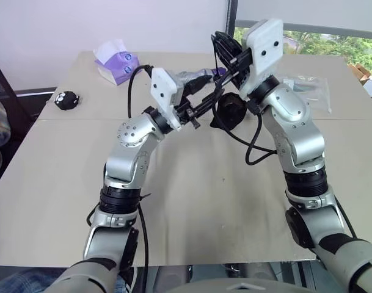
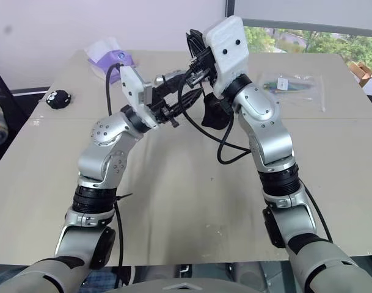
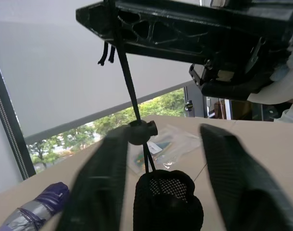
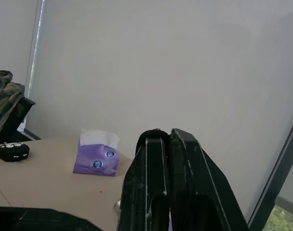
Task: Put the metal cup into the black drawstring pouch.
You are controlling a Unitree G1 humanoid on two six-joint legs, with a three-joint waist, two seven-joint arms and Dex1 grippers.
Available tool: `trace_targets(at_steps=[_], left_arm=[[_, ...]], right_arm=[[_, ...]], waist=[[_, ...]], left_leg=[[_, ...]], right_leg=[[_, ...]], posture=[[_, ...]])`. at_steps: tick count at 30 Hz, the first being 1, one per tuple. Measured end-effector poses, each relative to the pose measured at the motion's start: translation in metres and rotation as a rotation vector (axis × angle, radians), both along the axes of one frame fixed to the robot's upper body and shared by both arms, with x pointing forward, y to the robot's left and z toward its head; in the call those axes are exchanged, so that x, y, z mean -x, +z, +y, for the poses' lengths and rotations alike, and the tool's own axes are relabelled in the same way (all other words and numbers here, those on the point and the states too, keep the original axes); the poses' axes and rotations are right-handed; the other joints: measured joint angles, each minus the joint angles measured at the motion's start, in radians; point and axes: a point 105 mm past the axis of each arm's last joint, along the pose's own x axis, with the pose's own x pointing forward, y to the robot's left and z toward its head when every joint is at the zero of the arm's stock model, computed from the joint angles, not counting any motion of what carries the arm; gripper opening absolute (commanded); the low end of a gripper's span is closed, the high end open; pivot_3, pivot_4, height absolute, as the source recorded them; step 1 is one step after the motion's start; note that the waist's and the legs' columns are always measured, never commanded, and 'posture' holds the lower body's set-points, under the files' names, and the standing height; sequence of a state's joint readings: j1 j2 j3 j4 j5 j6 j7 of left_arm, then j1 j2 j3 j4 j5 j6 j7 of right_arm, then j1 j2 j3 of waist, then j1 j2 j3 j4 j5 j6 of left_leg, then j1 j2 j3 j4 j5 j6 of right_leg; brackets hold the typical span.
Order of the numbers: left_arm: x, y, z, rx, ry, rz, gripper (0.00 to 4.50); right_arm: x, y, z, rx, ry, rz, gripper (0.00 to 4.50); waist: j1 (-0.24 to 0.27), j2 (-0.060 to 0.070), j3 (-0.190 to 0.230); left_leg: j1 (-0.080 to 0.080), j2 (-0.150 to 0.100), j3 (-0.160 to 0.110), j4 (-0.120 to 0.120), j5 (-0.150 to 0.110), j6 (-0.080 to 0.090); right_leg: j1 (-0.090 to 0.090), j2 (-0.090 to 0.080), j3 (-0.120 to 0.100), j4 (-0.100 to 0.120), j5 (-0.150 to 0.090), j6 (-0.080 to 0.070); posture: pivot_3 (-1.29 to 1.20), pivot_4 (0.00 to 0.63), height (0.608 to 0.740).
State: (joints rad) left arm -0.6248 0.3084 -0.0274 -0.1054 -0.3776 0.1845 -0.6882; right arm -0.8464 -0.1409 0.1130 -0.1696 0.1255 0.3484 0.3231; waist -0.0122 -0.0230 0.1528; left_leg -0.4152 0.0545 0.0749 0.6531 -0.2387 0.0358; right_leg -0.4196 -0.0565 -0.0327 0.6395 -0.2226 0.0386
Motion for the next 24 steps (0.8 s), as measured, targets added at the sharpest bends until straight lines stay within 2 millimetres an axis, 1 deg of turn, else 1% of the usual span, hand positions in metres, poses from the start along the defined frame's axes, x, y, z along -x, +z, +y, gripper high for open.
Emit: trace_targets(at_steps=[5, 12, 16, 20, 23, 24], left_arm=[[-0.002, 0.005, 0.002, 0.056, 0.035, -0.022, 2.29], [-0.013, -0.004, 0.004, 0.056, 0.076, 0.005, 2.29], [-0.018, -0.002, 0.001, 0.07, 0.071, 0.005, 2.29], [-0.018, 0.001, -0.003, 0.093, 0.057, 0.004, 2.29], [-0.02, -0.002, -0.004, 0.1, 0.054, 0.018, 1.55], [-0.02, -0.002, -0.005, 0.102, 0.051, 0.019, 1.17]], right_arm=[[0.002, 0.001, 0.0, 0.005, -0.003, -0.004, 0.0], [0.006, 0.001, 0.004, 0.022, 0.024, -0.004, 0.0], [0.005, 0.0, 0.005, 0.024, 0.028, 0.004, 0.0], [0.007, -0.002, 0.009, 0.037, 0.045, 0.005, 0.0], [0.008, -0.004, 0.011, 0.046, 0.054, 0.008, 0.0], [0.008, -0.004, 0.011, 0.046, 0.054, 0.009, 0.0]], waist=[[0.0, 0.0, 0.0], [0.0, 0.0, 0.0], [0.001, 0.0, 0.0], [0.0, 0.0, 0.0], [0.0, 0.0, 0.0], [0.0, 0.0, 0.0]], left_leg=[[0.0, 0.0, 0.0, 0.0, 0.0, 0.0], [0.0, 0.0, 0.0, 0.0, 0.0, 0.0], [0.0, 0.0, 0.0, 0.0, 0.0, 0.0], [0.0, 0.0, 0.0, 0.0, 0.0, 0.0], [0.0, 0.0, 0.0, 0.0, 0.0, 0.0], [0.0, 0.0, 0.0, 0.0, 0.0, 0.0]], right_leg=[[0.0, 0.0, 0.0, 0.0, 0.0, 0.0], [0.0, 0.0, 0.0, 0.0, 0.0, 0.0], [0.0, 0.0, 0.0, 0.0, 0.0, 0.0], [0.0, 0.0, 0.0, 0.0, 0.0, 0.0], [0.0, 0.0, 0.0, 0.0, 0.0, 0.0], [0.0, 0.0, 0.0, 0.0, 0.0, 0.0]], posture=[[0.0, 0.15, 0.74], [0.0, 0.15, 0.74], [0.0, 0.15, 0.74], [0.0, 0.15, 0.74], [0.0, 0.15, 0.74], [0.0, 0.15, 0.74]])
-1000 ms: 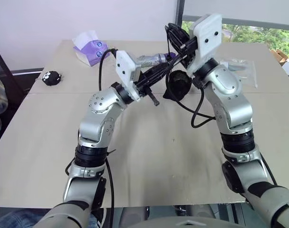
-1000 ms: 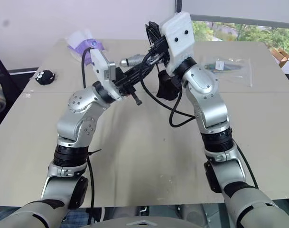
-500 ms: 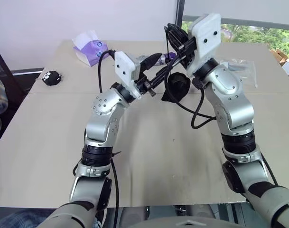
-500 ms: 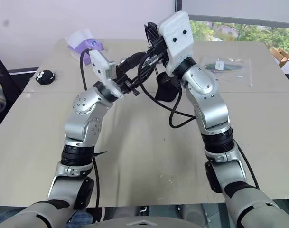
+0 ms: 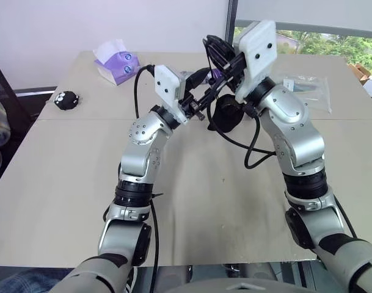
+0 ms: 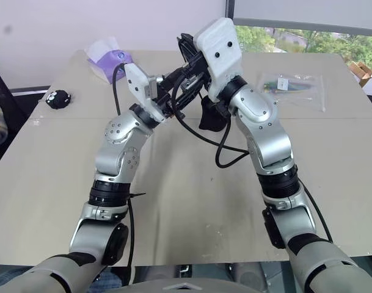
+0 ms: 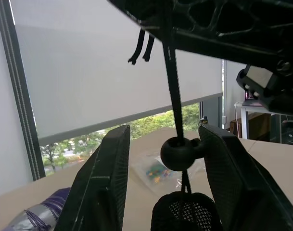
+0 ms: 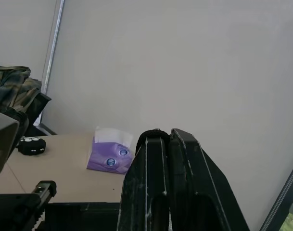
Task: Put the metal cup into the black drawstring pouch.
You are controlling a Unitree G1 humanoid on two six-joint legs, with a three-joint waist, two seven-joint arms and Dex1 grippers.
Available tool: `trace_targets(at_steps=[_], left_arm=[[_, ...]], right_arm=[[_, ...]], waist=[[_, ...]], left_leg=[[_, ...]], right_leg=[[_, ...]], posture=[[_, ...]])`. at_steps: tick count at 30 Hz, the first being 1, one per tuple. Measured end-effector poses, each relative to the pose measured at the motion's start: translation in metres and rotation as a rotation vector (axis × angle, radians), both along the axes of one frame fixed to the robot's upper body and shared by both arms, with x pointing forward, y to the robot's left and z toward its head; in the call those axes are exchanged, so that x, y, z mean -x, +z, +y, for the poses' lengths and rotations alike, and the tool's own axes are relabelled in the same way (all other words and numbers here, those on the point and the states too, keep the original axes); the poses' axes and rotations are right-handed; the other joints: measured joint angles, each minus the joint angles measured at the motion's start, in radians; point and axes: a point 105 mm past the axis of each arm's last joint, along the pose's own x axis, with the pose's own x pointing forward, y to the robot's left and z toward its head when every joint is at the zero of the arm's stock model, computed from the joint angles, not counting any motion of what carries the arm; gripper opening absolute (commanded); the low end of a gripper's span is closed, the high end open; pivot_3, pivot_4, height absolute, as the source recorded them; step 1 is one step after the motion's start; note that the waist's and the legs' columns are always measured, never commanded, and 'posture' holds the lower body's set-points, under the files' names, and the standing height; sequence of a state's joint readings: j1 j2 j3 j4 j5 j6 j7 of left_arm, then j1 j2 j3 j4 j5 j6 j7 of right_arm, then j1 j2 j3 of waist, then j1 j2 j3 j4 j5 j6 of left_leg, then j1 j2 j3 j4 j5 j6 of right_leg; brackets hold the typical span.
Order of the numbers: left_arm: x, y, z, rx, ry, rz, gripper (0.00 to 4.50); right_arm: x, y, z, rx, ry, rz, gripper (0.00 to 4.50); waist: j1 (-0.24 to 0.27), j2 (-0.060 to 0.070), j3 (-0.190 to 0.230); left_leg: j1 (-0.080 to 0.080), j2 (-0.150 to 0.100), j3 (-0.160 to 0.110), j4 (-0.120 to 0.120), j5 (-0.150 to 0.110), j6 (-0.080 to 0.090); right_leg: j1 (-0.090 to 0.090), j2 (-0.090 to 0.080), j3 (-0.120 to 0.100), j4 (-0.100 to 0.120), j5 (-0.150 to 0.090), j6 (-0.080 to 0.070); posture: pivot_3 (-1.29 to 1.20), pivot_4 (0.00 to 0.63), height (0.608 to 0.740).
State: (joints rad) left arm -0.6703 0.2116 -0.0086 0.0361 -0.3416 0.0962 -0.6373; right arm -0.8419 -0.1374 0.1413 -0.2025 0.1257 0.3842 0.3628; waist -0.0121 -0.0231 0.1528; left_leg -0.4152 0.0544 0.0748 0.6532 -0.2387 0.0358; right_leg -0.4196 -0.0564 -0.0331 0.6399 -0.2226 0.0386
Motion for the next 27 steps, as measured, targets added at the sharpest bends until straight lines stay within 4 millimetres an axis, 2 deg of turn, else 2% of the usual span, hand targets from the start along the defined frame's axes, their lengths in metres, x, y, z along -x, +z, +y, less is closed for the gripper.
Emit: trace_targets(at_steps=[2, 3, 11, 13, 15, 18, 23, 27], left_arm=[[0.0, 0.0, -0.001, 0.008, -0.008, 0.005, 0.28], [0.0, -0.001, -0.001, 0.008, -0.008, 0.005, 0.2], [0.0, -0.005, -0.004, 0.0, -0.033, 0.022, 0.19], [0.0, -0.008, -0.005, -0.008, -0.04, 0.029, 0.19], [-0.001, -0.014, -0.011, -0.02, -0.051, 0.049, 0.19], [-0.001, -0.018, -0.013, -0.012, -0.068, 0.067, 0.19], [0.008, -0.018, -0.023, -0.003, -0.139, 0.068, 0.19], [0.01, -0.022, -0.023, -0.008, -0.142, 0.072, 0.19]], right_arm=[[0.0, 0.0, 0.0, 0.0, -0.001, -0.001, 0.0], [0.0, 0.0, 0.0, 0.0, -0.001, -0.001, 0.0], [-0.001, 0.003, -0.004, 0.008, -0.039, -0.037, 0.0], [-0.005, 0.018, -0.012, -0.016, -0.136, -0.124, 0.0], [-0.004, 0.057, -0.033, -0.062, -0.288, -0.31, 0.0], [0.012, 0.096, -0.058, -0.123, -0.446, -0.546, 0.0], [0.019, 0.101, -0.067, -0.141, -0.561, -0.688, 0.0], [0.017, 0.1, -0.067, -0.146, -0.565, -0.679, 0.0]], waist=[[0.0, 0.0, 0.0], [0.0, 0.0, 0.0], [0.0, 0.0, 0.0], [0.0, 0.0, 0.0], [0.002, 0.001, 0.001], [0.003, 0.0, 0.0], [-0.004, 0.0, 0.0], [-0.003, 0.0, 0.0]], left_leg=[[0.0, 0.0, 0.0, 0.0, 0.0, 0.0], [0.0, 0.0, 0.0, 0.0, 0.0, 0.0], [0.0, 0.0, 0.0, 0.0, 0.0, 0.0], [0.0, 0.0, 0.0, 0.0, 0.0, 0.0], [-0.001, 0.0, 0.0, 0.001, 0.0, 0.0], [-0.001, 0.0, 0.0, 0.0, 0.001, -0.001], [0.0, 0.0, 0.003, -0.001, 0.002, -0.004], [0.0, 0.0, 0.003, 0.0, 0.003, -0.004]], right_leg=[[0.0, 0.0, 0.0, 0.0, 0.0, 0.0], [0.0, 0.0, 0.0, 0.0, 0.0, 0.0], [0.0, 0.0, 0.0, 0.0, 0.0, 0.0], [0.0, 0.0, 0.0, 0.0, 0.0, 0.0], [-0.001, 0.0, 0.0, 0.001, 0.0, 0.0], [-0.001, 0.0, 0.0, 0.0, 0.0, 0.0], [-0.002, 0.0, 0.003, 0.001, 0.0, 0.0], [-0.002, 0.0, 0.003, 0.001, 0.0, 0.0]], posture=[[0.0, 0.15, 0.74], [0.0, 0.15, 0.74], [0.0, 0.15, 0.74], [0.0, 0.15, 0.74], [0.0, 0.15, 0.74], [0.0, 0.15, 0.74], [0.0, 0.15, 0.74], [0.0, 0.15, 0.74]])
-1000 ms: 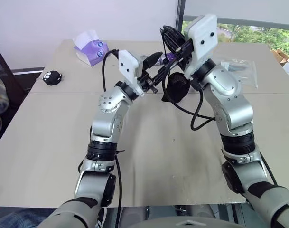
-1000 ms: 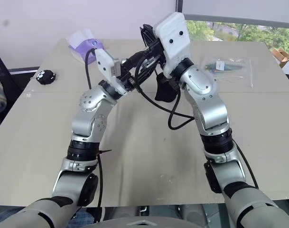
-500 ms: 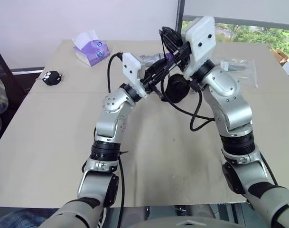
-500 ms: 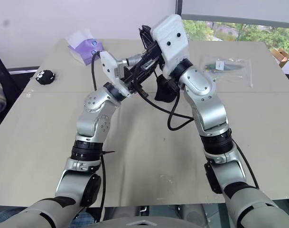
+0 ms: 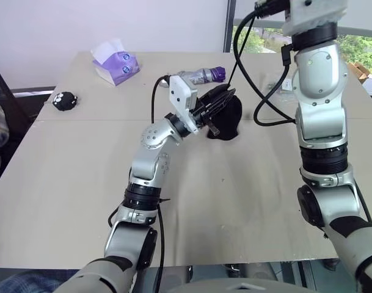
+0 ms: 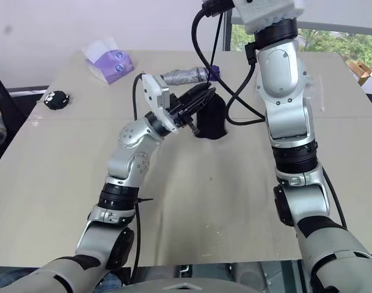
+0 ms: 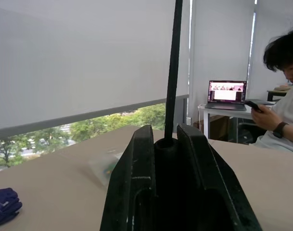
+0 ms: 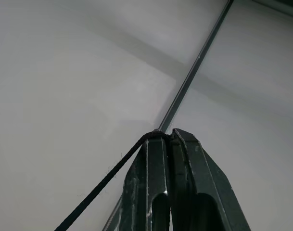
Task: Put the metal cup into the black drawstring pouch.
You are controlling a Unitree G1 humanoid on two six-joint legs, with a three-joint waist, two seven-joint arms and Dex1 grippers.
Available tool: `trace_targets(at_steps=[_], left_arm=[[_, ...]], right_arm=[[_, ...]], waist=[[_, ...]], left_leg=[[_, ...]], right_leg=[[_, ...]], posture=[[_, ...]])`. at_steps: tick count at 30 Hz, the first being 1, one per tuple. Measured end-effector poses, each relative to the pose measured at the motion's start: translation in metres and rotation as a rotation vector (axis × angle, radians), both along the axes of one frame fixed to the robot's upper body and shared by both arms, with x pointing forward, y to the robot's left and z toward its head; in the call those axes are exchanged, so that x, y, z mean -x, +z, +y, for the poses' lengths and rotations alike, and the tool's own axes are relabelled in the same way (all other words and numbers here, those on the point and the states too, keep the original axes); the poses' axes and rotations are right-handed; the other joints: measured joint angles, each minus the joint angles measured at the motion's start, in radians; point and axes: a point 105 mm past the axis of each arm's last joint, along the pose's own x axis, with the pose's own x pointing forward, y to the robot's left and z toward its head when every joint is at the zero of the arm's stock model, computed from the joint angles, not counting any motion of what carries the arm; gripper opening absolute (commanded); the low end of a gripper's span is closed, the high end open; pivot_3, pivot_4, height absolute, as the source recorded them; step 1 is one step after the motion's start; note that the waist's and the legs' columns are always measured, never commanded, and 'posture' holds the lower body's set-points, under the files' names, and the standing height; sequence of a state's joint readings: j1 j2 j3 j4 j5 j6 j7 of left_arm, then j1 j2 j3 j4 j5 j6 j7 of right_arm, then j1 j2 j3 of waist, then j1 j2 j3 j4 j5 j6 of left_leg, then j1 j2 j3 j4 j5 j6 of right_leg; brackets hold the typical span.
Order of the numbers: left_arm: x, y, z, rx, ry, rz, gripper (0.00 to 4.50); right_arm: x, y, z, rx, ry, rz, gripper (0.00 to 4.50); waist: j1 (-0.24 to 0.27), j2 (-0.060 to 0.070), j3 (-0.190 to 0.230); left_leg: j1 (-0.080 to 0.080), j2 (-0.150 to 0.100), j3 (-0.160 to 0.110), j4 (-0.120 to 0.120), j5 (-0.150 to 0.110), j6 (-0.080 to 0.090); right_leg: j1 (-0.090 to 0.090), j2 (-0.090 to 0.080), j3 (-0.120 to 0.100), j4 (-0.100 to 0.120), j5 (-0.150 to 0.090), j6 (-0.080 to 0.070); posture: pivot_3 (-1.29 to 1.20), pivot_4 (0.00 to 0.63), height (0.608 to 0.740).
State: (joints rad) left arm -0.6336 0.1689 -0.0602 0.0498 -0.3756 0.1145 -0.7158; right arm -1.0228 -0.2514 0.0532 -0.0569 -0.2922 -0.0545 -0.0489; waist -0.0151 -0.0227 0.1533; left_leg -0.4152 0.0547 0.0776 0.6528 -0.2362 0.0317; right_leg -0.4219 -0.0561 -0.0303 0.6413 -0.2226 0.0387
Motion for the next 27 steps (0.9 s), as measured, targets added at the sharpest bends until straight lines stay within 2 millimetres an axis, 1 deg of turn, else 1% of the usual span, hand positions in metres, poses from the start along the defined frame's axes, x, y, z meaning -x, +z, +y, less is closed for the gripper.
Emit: trace_targets(at_steps=[2, 3, 4, 5, 6, 7, 8, 9, 10, 12, 13, 15, 16, 17, 18, 19, 20, 21, 22, 23, 25, 27], left_arm=[[0.001, -0.004, 0.0, -0.001, -0.011, 0.018, 1.2], [0.001, -0.005, 0.0, -0.003, -0.015, 0.029, 1.45], [0.0, -0.013, 0.001, -0.017, -0.016, 0.061, 1.89], [-0.001, -0.02, 0.003, -0.023, -0.01, 0.088, 2.42], [-0.002, -0.024, 0.005, -0.023, -0.003, 0.102, 2.89], [-0.002, -0.024, 0.005, -0.022, 0.0, 0.104, 3.44], [-0.003, -0.023, 0.006, -0.018, 0.004, 0.102, 3.82], [-0.003, -0.022, 0.007, -0.014, 0.01, 0.1, 4.36], [-0.001, -0.021, 0.009, -0.017, 0.009, 0.095, 4.44], [0.004, -0.019, 0.012, -0.031, -0.004, 0.083, 4.44], [0.012, -0.015, 0.016, -0.021, -0.028, 0.081, 4.44], [0.017, -0.007, 0.02, 0.004, -0.045, 0.084, 4.44], [0.023, 0.003, 0.03, 0.046, -0.051, 0.091, 4.44], [0.026, 0.009, 0.037, 0.063, -0.045, 0.089, 4.44], [0.032, 0.016, 0.052, 0.078, -0.025, 0.085, 4.44], [0.036, 0.015, 0.067, 0.071, 0.014, 0.095, 4.44], [0.037, 0.01, 0.077, 0.063, 0.044, 0.116, 4.48], [0.039, -0.009, 0.091, 0.026, 0.096, 0.182, 4.5], [0.04, -0.018, 0.095, 0.016, 0.11, 0.216, 4.5], [0.044, -0.037, 0.101, -0.002, 0.132, 0.285, 4.5], [0.048, -0.05, 0.105, -0.013, 0.148, 0.328, 4.5], [0.056, -0.066, 0.111, -0.036, 0.169, 0.38, 4.5]], right_arm=[[-0.003, -0.004, 0.003, -0.01, 0.036, 0.032, 0.0], [-0.004, -0.006, 0.005, -0.012, 0.052, 0.047, 0.0], [-0.005, -0.008, 0.007, -0.017, 0.078, 0.069, 0.0], [-0.006, -0.008, 0.008, -0.018, 0.102, 0.084, 0.0], [-0.006, -0.01, 0.01, -0.013, 0.126, 0.099, 0.0], [-0.007, -0.013, 0.012, -0.008, 0.145, 0.117, 0.0], [-0.008, -0.017, 0.014, -0.006, 0.166, 0.142, 0.0], [-0.01, -0.022, 0.017, -0.003, 0.183, 0.164, 0.0], [-0.013, -0.03, 0.02, -0.003, 0.208, 0.206, 0.0], [-0.017, -0.039, 0.019, -0.008, 0.226, 0.249, 0.0], [-0.019, -0.046, 0.018, -0.013, 0.241, 0.284, 0.0], [-0.018, -0.05, 0.017, -0.009, 0.258, 0.306, 0.0], [-0.016, -0.056, 0.018, -0.002, 0.291, 0.338, 0.0], [-0.016, -0.06, 0.018, 0.001, 0.305, 0.36, 0.0], [-0.015, -0.072, 0.017, 0.007, 0.332, 0.413, 0.0], [-0.018, -0.088, 0.013, 0.016, 0.345, 0.483, 0.0], [-0.02, -0.099, 0.011, 0.02, 0.346, 0.53, 0.31], [-0.024, -0.122, 0.007, 0.04, 0.361, 0.635, 0.66], [-0.024, -0.13, 0.005, 0.05, 0.365, 0.666, 1.01], [-0.022, -0.145, 0.004, 0.078, 0.391, 0.732, 1.49], [-0.018, -0.156, 0.002, 0.103, 0.416, 0.775, 2.33], [-0.012, -0.177, -0.005, 0.13, 0.444, 0.86, 3.16]], waist=[[0.0, 0.0, 0.0], [0.0, 0.0, 0.0], [0.001, 0.0, 0.0], [0.0, 0.0, 0.0], [0.001, 0.0, 0.0], [0.001, 0.0, 0.0], [0.002, 0.0, 0.0], [0.002, 0.0, 0.0], [0.002, 0.0, 0.0], [0.002, 0.0, 0.0], [0.001, 0.0, 0.0], [0.001, 0.0, 0.0], [0.001, 0.0, 0.0], [-0.001, 0.0, 0.0], [-0.003, 0.0, 0.0], [-0.004, 0.001, -0.001], [-0.003, 0.001, -0.001], [-0.002, 0.001, -0.001], [-0.001, 0.001, 0.0], [0.002, 0.001, 0.0], [0.005, 0.001, 0.0], [0.006, 0.0, -0.001]], left_leg=[[0.0, 0.0, 0.0, 0.0, -0.001, 0.001], [0.0, 0.0, 0.0, 0.0, -0.001, 0.002], [0.0, 0.0, 0.0, 0.0, -0.002, 0.003], [0.0, 0.0, 0.0, 0.0, -0.002, 0.003], [0.0, 0.0, 0.0, 0.0, -0.002, 0.003], [-0.001, 0.0, 0.0, 0.0, -0.002, 0.003], [0.0, 0.0, 0.0, 0.0, -0.002, 0.003], [0.0, 0.0, 0.0, 0.0, -0.002, 0.003], [0.0, 0.0, 0.0, 0.0, -0.002, 0.003], [0.0, 0.0, 0.0, 0.0, -0.002, 0.003], [-0.001, 0.001, -0.001, 0.0, -0.002, 0.003], [-0.001, 0.001, -0.003, 0.0, -0.002, 0.003], [0.0, 0.002, -0.005, 0.0, -0.002, 0.003], [0.0, 0.002, -0.005, 0.0, -0.002, 0.003], [0.001, 0.002, -0.005, 0.0, -0.002, 0.003], [0.002, 0.002, -0.005, -0.001, -0.002, 0.003], [0.002, 0.002, -0.005, -0.001, -0.002, 0.003], [0.002, 0.002, -0.004, -0.001, -0.002, 0.004], [0.001, 0.002, -0.004, 0.0, -0.002, 0.004], [0.001, 0.001, -0.005, 0.0, -0.002, 0.004], [0.0, 0.001, -0.005, 0.0, -0.002, 0.004], [0.002, 0.001, -0.005, 0.0, -0.003, 0.004]], right_leg=[[0.0, 0.0, 0.0, 0.0, 0.0, 0.0], [0.0, 0.0, 0.0, 0.0, 0.0, 0.0], [0.0, 0.0, 0.0, 0.0, 0.0, 0.0], [0.0, 0.0, 0.001, 0.0, 0.0, 0.0], [0.0, 0.0, 0.0, 0.0, 0.0, 0.0], [0.0, 0.0, 0.0, 0.0, 0.0, 0.0], [0.0, 0.0, 0.0, 0.0, 0.0, 0.0], [0.0, 0.0, 0.0, 0.0, 0.0, 0.0], [0.0, 0.0, 0.0, 0.0, 0.0, 0.0], [0.0, 0.0, 0.0, 0.0, 0.0, 0.0], [0.0, 0.0, 0.0, 0.0, 0.0, 0.0], [0.0, 0.0, 0.0, 0.0, 0.0, 0.0], [0.0, 0.0, 0.001, 0.0, 0.0, 0.0], [0.0, 0.0, 0.001, 0.0, 0.0, 0.0], [0.0, 0.0, 0.002, 0.0, 0.0, 0.0], [0.0, 0.0, 0.002, 0.0, 0.0, 0.0], [0.0, 0.0, 0.001, 0.001, 0.0, 0.0], [0.0, 0.0, 0.001, 0.001, 0.0, 0.0], [0.0, 0.0, 0.001, 0.001, 0.0, 0.0], [0.0, -0.001, 0.001, 0.0, 0.0, 0.0], [0.0, -0.002, 0.001, 0.0, 0.0, 0.0], [0.002, -0.004, 0.0, 0.0, 0.0, 0.0]], posture=[[0.0, 0.15, 0.74], [0.0, 0.15, 0.74], [0.0, 0.15, 0.74], [0.0, 0.15, 0.74], [0.0, 0.15, 0.74], [0.0, 0.15, 0.74], [0.0, 0.15, 0.74], [0.0, 0.15, 0.74], [0.0, 0.15, 0.74], [0.0, 0.15, 0.74], [0.0, 0.15, 0.74], [0.0, 0.15, 0.74], [0.0, 0.15, 0.74], [0.0, 0.15, 0.74], [0.0, 0.15, 0.74], [0.0, 0.15, 0.74], [0.0, 0.15, 0.74], [0.0, 0.15, 0.74], [0.0, 0.15, 0.74], [0.0, 0.15, 0.74], [0.0, 0.15, 0.74], [0.0, 0.15, 0.74]])
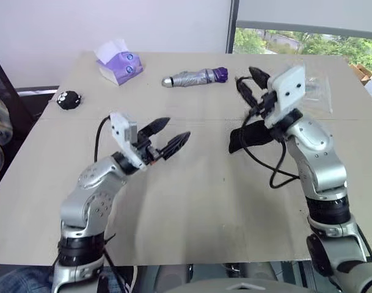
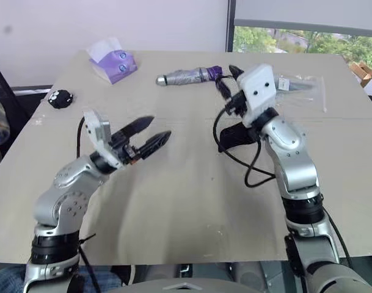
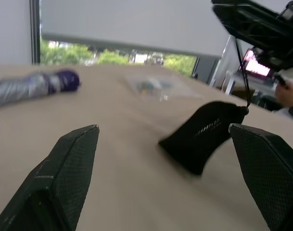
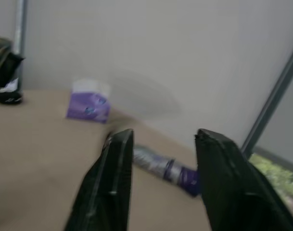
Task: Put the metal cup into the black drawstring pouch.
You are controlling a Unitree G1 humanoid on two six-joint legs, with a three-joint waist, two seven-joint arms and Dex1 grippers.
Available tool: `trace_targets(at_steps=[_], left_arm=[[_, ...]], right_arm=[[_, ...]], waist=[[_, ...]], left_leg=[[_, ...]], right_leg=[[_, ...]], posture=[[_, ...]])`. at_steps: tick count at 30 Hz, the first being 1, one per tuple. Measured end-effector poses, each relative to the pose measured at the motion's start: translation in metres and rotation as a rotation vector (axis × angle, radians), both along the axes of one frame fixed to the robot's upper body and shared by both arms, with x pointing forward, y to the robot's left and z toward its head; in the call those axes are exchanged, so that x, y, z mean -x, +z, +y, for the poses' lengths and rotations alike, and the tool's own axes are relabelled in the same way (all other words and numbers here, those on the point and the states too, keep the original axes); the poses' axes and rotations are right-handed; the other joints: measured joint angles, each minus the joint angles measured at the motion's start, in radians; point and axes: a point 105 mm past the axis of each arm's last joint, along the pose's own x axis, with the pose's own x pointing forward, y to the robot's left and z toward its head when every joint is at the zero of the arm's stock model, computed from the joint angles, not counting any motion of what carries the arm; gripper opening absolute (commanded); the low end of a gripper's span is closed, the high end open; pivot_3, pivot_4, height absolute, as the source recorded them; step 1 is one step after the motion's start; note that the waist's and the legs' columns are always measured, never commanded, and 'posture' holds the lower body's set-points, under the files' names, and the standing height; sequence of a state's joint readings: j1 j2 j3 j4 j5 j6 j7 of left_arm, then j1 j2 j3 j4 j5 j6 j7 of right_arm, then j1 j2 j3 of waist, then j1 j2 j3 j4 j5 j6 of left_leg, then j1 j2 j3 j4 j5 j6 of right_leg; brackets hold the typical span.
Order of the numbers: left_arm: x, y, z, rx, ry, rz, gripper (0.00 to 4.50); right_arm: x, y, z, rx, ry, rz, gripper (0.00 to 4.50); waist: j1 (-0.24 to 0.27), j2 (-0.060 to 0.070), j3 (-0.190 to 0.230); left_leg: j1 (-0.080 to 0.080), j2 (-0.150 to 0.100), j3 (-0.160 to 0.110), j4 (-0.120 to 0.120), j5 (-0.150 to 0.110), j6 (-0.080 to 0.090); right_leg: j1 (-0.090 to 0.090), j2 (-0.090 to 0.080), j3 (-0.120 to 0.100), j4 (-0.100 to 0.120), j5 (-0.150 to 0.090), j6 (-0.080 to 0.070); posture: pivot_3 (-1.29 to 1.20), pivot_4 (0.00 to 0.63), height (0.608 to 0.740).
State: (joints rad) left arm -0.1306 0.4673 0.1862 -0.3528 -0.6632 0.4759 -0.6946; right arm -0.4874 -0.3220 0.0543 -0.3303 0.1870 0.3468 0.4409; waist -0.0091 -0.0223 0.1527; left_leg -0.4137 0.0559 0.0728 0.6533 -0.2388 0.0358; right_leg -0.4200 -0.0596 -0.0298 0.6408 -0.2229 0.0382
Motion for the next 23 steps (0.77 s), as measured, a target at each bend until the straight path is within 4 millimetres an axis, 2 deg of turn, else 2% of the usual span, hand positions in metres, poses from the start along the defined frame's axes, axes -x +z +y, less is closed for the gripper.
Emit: trace_targets(at_steps=[3, 6, 11, 17, 23], left_arm=[[0.011, -0.024, 0.007, -0.044, 0.033, 0.072, 4.5], [0.016, -0.04, 0.012, -0.096, 0.085, 0.111, 4.5], [0.029, -0.057, 0.015, -0.152, 0.136, 0.143, 4.5], [0.048, -0.071, 0.014, -0.18, 0.14, 0.179, 4.5], [0.062, -0.086, 0.016, -0.236, 0.155, 0.193, 4.5]], right_arm=[[0.006, -0.037, -0.024, 0.051, 0.038, 0.16, 3.16], [0.016, -0.059, -0.05, 0.064, 0.082, 0.261, 3.16], [0.041, -0.099, -0.069, 0.054, 0.166, 0.419, 3.16], [0.073, -0.15, -0.085, 0.03, 0.157, 0.563, 3.16], [0.108, -0.163, -0.107, -0.003, 0.129, 0.537, 3.16]], waist=[[0.0, 0.0, 0.0], [0.001, 0.0, 0.0], [-0.002, 0.0, 0.0], [0.002, 0.0, 0.0], [0.006, 0.0, -0.001]], left_leg=[[0.0, -0.001, 0.0, 0.0, 0.0, 0.0], [0.0, -0.002, 0.0, 0.0, 0.0, 0.0], [0.002, -0.001, -0.001, 0.0, 0.0, 0.0], [0.002, -0.001, 0.0, 0.0, 0.0, 0.0], [0.002, 0.0, 0.0, 0.0, 0.0, 0.0]], right_leg=[[0.0, -0.001, 0.0, -0.001, -0.001, -0.002], [0.001, -0.001, 0.0, -0.001, -0.002, -0.004], [0.001, 0.001, 0.0, 0.0, -0.003, -0.004], [0.001, 0.001, 0.0, 0.0, -0.003, -0.004], [0.002, -0.001, 0.001, -0.001, -0.005, -0.001]], posture=[[0.0, 0.15, 0.74], [0.0, 0.15, 0.74], [0.0, 0.15, 0.74], [0.0, 0.15, 0.74], [0.0, 0.15, 0.74]])
